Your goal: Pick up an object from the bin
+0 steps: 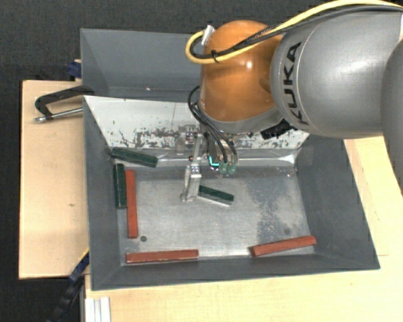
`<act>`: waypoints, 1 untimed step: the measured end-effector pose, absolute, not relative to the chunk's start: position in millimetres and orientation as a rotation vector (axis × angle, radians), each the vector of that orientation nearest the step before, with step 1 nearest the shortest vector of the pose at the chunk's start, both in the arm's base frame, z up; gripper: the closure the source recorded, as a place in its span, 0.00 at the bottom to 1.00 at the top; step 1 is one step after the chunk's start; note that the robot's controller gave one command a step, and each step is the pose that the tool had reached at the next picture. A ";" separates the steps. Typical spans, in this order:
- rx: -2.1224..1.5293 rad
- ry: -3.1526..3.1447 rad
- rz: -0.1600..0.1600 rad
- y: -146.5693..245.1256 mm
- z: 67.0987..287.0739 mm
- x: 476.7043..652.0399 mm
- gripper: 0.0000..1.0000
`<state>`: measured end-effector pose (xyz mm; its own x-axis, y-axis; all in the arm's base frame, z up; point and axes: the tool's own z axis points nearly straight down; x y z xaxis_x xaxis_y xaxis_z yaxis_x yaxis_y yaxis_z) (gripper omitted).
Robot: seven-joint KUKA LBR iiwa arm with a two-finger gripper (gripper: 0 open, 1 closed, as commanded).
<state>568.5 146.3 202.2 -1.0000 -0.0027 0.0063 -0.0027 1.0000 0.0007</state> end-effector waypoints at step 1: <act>0.001 -3.144 -0.003 145.6 206.8 570.4 0.00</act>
Offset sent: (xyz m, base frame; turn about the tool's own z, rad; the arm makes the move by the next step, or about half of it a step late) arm 0.0091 -0.0713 -0.0905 -0.1357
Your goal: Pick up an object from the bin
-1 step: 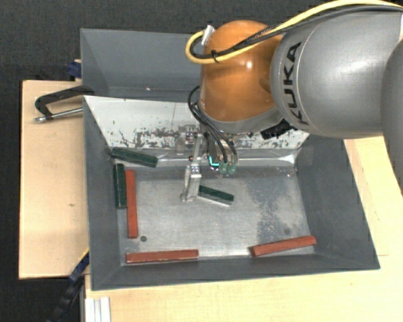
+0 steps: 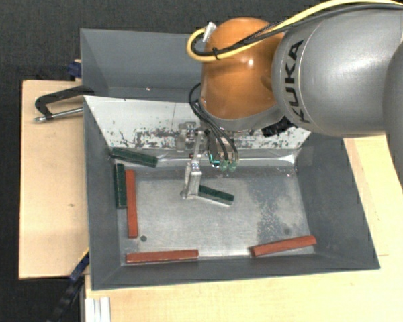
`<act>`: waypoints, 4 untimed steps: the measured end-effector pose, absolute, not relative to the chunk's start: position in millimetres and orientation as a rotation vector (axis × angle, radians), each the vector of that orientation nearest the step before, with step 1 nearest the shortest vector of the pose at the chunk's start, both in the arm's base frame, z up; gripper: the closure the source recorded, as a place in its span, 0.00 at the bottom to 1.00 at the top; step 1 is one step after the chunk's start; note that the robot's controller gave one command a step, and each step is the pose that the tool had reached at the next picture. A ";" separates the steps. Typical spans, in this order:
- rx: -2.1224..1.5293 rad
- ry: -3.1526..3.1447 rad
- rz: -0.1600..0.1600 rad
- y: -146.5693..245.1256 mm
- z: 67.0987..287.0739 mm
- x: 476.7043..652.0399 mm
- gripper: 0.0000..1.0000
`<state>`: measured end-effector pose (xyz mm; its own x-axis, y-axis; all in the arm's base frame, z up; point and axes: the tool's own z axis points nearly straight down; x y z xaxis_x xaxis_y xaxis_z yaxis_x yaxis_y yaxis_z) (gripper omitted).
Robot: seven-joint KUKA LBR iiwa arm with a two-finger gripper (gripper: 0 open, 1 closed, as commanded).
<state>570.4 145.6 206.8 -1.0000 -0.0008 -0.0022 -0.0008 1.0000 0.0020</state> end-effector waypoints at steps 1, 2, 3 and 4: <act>-0.118 3.133 0.004 112.1 160.9 575.4 0.00; -0.148 3.140 0.002 70.0 138.3 583.8 0.00; -0.189 3.130 -0.002 74.7 107.4 588.7 0.00; -0.282 3.128 0.002 14.3 71.0 589.8 1.00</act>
Offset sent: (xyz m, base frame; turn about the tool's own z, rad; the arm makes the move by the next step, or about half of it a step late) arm 0.0180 -0.0860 -0.0656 -0.0913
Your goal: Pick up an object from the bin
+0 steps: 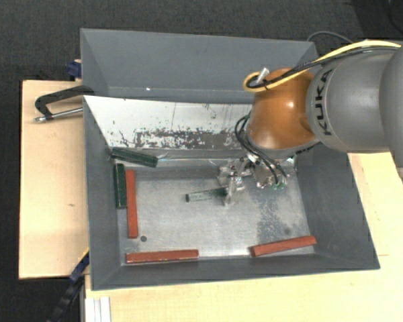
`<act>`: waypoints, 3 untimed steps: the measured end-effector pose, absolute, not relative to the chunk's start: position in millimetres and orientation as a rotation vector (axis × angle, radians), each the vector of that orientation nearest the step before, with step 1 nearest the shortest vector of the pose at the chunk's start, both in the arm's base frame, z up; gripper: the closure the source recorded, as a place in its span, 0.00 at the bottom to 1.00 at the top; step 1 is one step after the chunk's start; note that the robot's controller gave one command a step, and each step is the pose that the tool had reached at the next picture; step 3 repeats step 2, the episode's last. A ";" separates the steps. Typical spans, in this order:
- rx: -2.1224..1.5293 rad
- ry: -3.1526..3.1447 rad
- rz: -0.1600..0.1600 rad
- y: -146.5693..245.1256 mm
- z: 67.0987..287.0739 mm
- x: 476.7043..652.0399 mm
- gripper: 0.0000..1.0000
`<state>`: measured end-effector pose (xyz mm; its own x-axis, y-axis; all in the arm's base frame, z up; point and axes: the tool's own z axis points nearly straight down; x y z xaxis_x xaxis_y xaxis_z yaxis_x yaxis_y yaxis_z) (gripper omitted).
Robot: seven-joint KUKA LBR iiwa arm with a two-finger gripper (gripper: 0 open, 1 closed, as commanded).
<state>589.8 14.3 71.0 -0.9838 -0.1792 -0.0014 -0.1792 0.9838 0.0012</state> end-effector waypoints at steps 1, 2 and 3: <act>-0.283 3.127 0.002 14.3 71.0 589.8 1.00; -0.251 3.123 0.001 26.4 238.3 565.4 1.00; -0.251 3.123 0.001 26.4 238.3 565.4 1.00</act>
Offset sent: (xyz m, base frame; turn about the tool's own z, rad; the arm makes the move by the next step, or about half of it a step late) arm -0.0265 0.0114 0.1646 0.0190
